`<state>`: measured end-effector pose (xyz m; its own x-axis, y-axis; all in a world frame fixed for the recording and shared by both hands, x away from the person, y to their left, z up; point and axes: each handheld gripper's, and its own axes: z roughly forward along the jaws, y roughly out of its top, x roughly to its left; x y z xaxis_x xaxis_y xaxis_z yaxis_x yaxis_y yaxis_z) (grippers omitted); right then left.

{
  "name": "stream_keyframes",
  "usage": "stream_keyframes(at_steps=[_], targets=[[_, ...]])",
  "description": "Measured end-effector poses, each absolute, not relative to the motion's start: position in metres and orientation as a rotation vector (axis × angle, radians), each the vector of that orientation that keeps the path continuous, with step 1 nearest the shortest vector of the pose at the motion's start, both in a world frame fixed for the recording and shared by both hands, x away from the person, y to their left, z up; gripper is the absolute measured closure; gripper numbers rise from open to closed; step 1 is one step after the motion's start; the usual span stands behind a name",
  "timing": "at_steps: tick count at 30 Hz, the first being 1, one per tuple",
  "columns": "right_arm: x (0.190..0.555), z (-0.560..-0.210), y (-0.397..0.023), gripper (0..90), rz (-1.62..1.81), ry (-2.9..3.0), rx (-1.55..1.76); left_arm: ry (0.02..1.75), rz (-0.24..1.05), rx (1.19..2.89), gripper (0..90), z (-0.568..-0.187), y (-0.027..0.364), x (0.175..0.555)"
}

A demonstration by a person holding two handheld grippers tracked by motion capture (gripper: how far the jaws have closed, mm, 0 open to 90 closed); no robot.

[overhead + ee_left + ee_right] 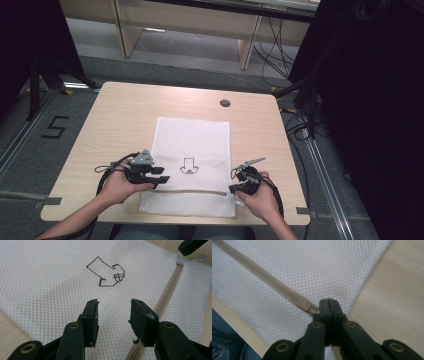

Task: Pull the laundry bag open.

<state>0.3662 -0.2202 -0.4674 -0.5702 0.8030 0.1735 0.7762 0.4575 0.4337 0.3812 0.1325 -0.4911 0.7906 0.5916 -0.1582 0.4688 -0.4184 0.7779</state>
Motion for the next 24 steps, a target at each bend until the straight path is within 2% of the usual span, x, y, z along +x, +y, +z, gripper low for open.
stream_keyframes(at_steps=[8, 11, 14, 24], targets=[[0.372, -0.48, -0.218, 90.0, 0.663, 2.702, 1.465, 0.742, 0.194, 2.127, 58.1, -0.493, 0.127, 0.383], [0.376, -0.483, -0.219, 90.0, 0.684, 2.733, 1.348, 0.745, 0.191, 2.118, 57.5, -0.493, 0.126, 0.382], [0.373, -0.48, -0.216, 90.0, 0.645, 2.726, 1.418, 0.72, 0.204, 2.122, 56.1, -0.491, 0.123, 0.381], [0.371, -0.48, -0.211, 90.0, 0.603, 2.711, 1.388, 0.587, 0.182, 2.137, 53.5, -0.48, 0.085, 0.371]])
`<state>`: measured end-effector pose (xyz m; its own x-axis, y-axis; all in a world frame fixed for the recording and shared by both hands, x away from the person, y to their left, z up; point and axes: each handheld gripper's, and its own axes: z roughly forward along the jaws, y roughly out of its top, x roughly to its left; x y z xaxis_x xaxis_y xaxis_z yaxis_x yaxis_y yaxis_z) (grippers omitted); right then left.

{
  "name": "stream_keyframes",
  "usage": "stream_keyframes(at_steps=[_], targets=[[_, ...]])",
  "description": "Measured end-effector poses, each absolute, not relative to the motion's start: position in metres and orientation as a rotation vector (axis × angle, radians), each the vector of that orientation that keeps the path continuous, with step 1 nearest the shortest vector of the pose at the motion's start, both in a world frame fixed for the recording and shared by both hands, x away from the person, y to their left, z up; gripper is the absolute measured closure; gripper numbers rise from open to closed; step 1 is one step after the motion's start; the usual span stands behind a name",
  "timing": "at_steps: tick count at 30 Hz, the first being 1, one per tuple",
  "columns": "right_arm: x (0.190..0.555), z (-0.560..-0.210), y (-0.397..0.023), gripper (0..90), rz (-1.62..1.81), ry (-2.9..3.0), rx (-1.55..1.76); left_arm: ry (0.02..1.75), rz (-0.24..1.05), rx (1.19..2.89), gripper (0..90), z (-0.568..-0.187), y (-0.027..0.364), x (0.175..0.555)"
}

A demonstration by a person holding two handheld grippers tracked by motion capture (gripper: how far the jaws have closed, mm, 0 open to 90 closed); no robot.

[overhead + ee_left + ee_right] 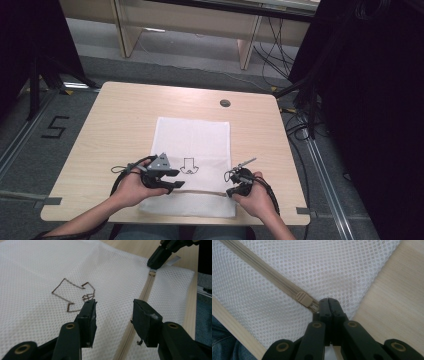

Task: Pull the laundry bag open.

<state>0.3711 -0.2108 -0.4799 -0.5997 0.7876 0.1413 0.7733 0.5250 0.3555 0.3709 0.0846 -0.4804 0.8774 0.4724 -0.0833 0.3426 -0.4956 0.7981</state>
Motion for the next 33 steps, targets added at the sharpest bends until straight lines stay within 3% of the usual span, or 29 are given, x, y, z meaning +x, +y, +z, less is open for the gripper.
stream_keyframes(at_steps=[33], targets=[[0.37, -0.479, -0.211, 90.0, 0.589, 2.7, 1.42, 0.373, 0.102, 2.22, 56.2, -0.487, 0.001, 0.373]])
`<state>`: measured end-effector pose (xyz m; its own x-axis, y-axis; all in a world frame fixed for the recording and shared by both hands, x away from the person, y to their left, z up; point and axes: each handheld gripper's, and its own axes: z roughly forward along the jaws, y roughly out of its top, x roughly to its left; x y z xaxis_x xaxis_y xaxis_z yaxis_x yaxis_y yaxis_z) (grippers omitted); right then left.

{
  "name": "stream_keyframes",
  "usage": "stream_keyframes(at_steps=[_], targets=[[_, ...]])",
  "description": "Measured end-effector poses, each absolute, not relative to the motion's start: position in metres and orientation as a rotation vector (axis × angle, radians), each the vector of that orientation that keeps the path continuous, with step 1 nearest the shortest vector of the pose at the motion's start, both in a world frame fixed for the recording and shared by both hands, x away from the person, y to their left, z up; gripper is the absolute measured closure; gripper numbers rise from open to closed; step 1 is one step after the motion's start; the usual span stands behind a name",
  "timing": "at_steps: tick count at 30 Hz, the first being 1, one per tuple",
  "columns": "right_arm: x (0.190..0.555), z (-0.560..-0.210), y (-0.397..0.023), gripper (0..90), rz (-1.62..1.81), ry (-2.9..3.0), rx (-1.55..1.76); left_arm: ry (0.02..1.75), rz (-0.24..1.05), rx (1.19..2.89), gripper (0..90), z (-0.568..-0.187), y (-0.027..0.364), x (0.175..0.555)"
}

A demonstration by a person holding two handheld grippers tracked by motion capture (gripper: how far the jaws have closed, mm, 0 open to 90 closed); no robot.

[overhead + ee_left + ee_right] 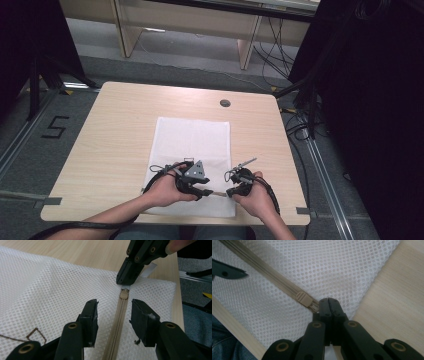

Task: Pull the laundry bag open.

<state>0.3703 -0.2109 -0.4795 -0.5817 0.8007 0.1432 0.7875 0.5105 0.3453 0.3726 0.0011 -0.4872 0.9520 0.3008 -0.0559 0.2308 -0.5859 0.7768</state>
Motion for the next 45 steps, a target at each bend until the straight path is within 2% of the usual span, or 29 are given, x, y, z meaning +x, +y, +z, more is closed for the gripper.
stream_keyframes(at_steps=[26, 40, 45], targets=[[0.372, -0.481, -0.213, 90.0, 0.624, 2.706, 1.408, 0.242, 0.079, 2.275, 69.9, -0.501, -0.033, 0.373], [0.372, -0.481, -0.213, 90.0, 0.622, 2.706, 1.42, 0.245, 0.061, 2.288, 75.4, -0.509, -0.043, 0.374], [0.372, -0.48, -0.213, 90.0, 0.617, 2.704, 1.426, 0.259, 0.067, 2.294, 80.0, -0.508, -0.045, 0.375]])
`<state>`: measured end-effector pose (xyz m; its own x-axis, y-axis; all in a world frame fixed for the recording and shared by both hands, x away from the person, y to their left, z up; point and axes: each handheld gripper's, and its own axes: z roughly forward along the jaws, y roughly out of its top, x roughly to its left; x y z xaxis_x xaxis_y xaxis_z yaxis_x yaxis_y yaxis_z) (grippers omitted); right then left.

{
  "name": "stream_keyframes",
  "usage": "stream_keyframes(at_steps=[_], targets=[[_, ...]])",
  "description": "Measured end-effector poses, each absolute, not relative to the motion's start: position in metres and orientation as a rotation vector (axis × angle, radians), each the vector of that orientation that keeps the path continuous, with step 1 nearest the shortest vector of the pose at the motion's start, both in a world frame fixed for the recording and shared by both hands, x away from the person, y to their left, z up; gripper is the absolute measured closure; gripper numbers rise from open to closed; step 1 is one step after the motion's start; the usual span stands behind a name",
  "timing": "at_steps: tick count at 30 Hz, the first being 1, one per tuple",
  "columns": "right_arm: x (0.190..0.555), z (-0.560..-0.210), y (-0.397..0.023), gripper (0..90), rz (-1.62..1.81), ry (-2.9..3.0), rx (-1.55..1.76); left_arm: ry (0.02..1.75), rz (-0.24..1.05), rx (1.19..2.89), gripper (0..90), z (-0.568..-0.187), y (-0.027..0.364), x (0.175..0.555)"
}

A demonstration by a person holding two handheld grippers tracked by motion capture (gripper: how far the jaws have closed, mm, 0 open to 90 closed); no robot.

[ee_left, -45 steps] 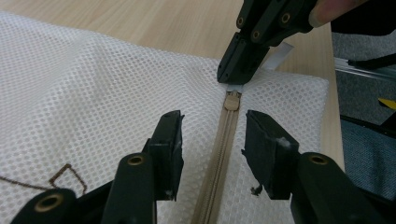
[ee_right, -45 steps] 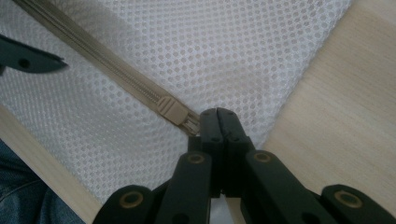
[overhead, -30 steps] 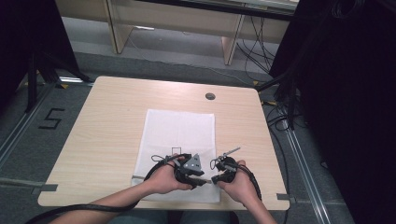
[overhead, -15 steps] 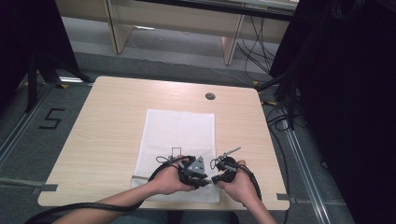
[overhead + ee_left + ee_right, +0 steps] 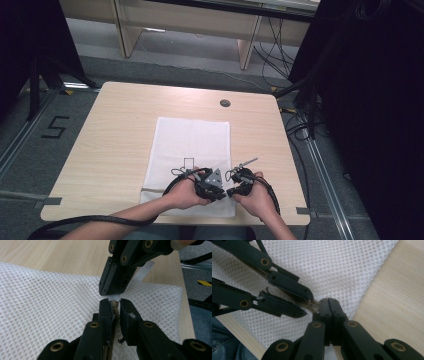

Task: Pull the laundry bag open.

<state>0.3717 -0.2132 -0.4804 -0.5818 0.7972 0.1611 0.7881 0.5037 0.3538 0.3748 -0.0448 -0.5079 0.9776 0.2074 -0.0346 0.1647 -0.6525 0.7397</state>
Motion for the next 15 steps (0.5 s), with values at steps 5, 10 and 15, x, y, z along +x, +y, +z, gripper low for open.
stream_keyframes(at_steps=[5, 10, 15], targets=[[0.3716, -0.4805, -0.2133, 90.0, 0.623, 2.699, 1.426, 0.249, 0.089, 2.327, 81.6, -0.5047, -0.0469, 0.3727], [0.3704, -0.4799, -0.2122, 90.0, 0.604, 2.69, 1.454, 0.265, 0.082, 2.308, 81.7, -0.5049, -0.0459, 0.3713], [0.3702, -0.4803, -0.212, 90.0, 0.608, 2.676, 1.474, 0.261, 0.083, 2.307, 81.7, -0.5031, -0.0457, 0.3708]])
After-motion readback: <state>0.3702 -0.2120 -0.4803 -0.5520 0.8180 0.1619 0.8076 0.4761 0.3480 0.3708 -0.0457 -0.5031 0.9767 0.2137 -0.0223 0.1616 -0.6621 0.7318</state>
